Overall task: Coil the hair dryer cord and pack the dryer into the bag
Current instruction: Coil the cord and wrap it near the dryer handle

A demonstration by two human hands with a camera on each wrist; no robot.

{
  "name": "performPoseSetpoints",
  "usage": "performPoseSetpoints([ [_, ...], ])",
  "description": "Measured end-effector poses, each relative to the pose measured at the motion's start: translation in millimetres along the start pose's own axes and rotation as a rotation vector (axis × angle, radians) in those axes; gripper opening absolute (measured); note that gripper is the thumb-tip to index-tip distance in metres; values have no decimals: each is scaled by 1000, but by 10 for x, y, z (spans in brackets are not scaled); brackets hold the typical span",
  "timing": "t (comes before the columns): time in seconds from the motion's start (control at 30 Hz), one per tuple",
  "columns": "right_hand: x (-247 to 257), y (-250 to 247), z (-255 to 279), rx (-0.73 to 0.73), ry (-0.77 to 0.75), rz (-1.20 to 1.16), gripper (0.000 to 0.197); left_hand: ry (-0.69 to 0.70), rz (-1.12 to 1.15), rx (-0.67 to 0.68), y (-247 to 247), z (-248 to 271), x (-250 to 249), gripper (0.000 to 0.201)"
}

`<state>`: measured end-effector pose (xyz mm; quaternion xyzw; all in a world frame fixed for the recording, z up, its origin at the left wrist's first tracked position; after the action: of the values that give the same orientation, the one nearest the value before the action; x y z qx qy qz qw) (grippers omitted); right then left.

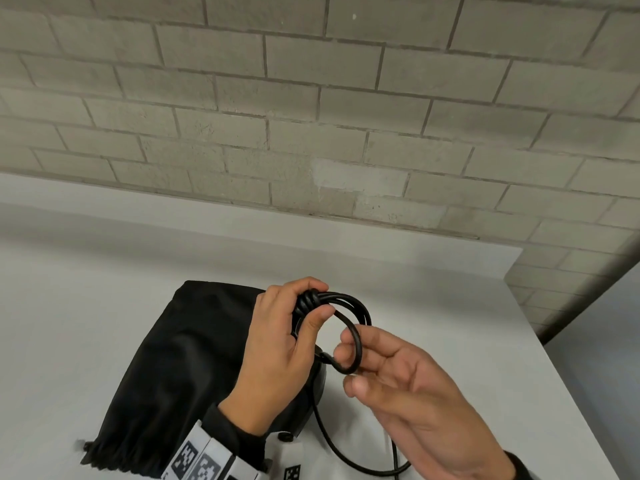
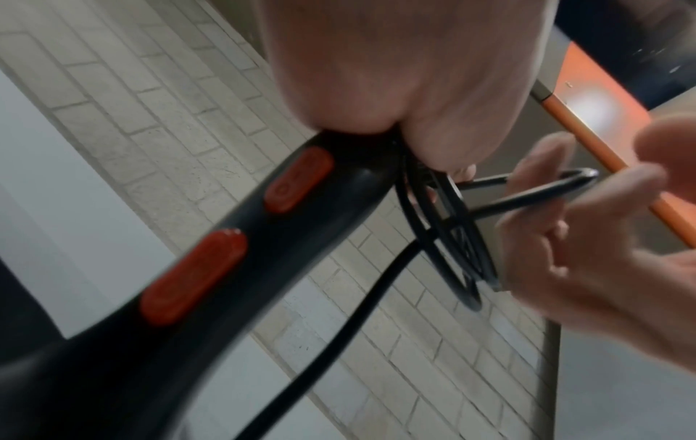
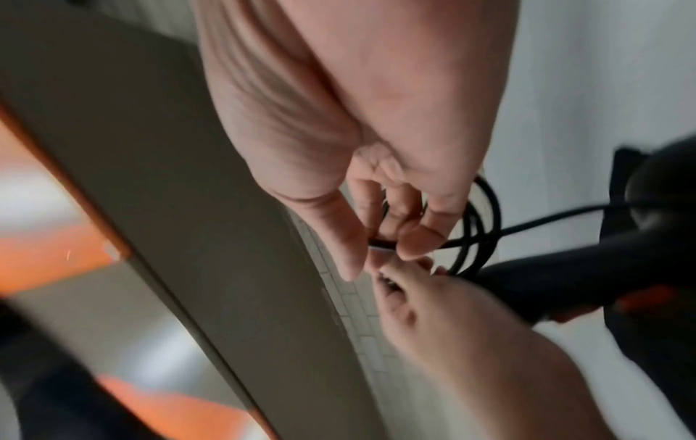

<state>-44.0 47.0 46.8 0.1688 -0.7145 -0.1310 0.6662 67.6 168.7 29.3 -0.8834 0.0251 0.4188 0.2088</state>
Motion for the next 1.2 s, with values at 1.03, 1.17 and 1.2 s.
performPoseSetpoints([
  [1.03,-480,-108,99,27,-215,420,47,23,34,-60,8,-82,94,22],
  [1.17,-622,-12,-2,-161,-338,713,31,26,41,-57,13,-94,97,20],
  [1.2,-635,9,-22,-207,-399,765,25,27,41,-58,11,-94,93,20],
])
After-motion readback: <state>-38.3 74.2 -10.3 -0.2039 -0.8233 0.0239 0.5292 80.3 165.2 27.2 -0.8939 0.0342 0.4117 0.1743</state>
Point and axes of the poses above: each hand's wrist, its own z-axis away from the middle knuckle, its own y-axis out of the palm, x = y × z, the point moved 3 cm from there along -z, towards the middle knuckle, and after that the axes turned 4 degrees about x, right-handed, at the moved point
